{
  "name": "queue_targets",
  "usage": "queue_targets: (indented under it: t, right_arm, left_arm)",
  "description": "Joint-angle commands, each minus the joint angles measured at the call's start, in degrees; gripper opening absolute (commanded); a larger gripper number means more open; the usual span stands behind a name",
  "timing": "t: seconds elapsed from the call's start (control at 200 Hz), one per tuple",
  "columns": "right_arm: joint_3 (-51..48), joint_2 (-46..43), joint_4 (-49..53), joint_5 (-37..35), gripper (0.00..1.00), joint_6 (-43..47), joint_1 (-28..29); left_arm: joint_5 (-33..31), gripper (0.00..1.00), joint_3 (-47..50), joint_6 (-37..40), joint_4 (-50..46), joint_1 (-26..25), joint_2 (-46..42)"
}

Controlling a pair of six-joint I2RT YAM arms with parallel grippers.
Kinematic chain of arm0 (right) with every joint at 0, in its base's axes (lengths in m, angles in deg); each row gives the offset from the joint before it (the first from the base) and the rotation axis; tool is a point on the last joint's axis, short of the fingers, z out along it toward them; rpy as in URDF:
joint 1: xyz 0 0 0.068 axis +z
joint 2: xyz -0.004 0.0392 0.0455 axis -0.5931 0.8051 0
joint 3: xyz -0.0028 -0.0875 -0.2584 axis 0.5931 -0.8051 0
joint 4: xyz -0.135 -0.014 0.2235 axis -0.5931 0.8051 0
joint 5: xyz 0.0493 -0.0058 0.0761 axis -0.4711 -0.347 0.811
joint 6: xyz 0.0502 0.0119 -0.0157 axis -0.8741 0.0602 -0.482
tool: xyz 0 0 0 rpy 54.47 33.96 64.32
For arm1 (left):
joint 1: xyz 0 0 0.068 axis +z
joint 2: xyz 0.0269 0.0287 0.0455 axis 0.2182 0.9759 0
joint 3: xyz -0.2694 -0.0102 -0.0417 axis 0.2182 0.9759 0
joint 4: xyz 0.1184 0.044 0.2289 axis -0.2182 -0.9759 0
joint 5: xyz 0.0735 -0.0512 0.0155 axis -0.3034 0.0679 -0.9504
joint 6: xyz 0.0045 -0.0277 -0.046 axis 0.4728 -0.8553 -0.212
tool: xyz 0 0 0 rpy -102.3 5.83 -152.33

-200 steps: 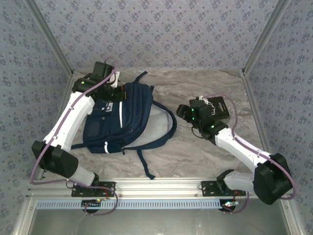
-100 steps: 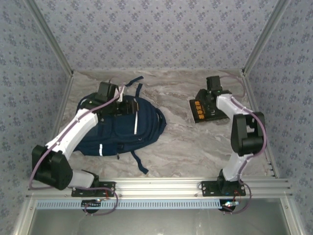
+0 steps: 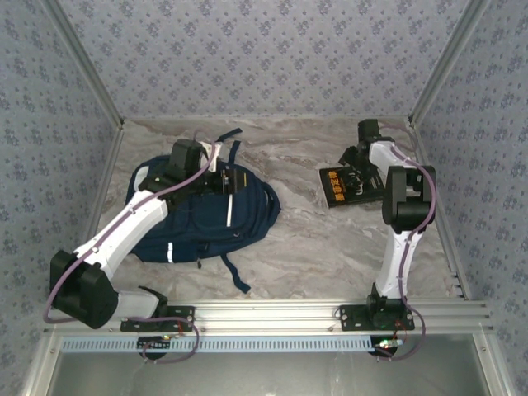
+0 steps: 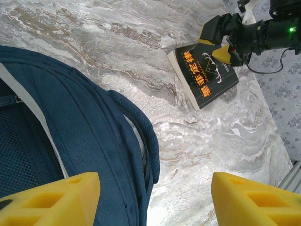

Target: Pack books, pencil case, and school supplies into a backpack

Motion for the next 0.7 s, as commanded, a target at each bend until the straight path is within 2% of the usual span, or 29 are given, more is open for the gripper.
queue_targets:
  t: [0.0,0.15,0.265,0.365,0.505,0.58,0.695]
  right_arm:
    - [-8.26,-1.93,0.28,4.43,0.76,-4.58,1.04]
    - [-20.5,-9.22,-6.8,6.26,0.77,-10.76,3.67]
    - [-29.7,-16.66,-8.3,3.45,0.76,-17.7,7.04]
    - [-38.4,-24.42,-10.01,1.68,0.76,-22.28,12.39]
    - [-45.96,-37.94,-4.89,-6.73,0.77,-25.46,21.37]
    - [-46.95,-44.31,-1.26,-10.91,0.77,-23.3,23.1]
    - [-45.71,-47.12,-3.87,-6.57,0.78,-11.58,20.74]
  left_arm:
    - [0.09,0.61,-1.89,0.12,0.51,-0.32,-0.96]
    - [-1.0,0.61,-1.63,0.06,0.38,-0.28,-1.39]
    - [-0.74,0.6,-1.6,0.06,0.51,-0.34,-1.39]
    - [-0.71,0.59,-1.53,0.05,0.6,-0.45,-1.3]
    - [-0.99,0.59,-1.53,0.31,0.54,-0.54,-0.93]
    - [-0.99,0.59,-1.55,0.49,0.52,-0.57,-0.81]
    - [-1.03,0.59,-1.55,0.67,0.48,-0.55,-0.53]
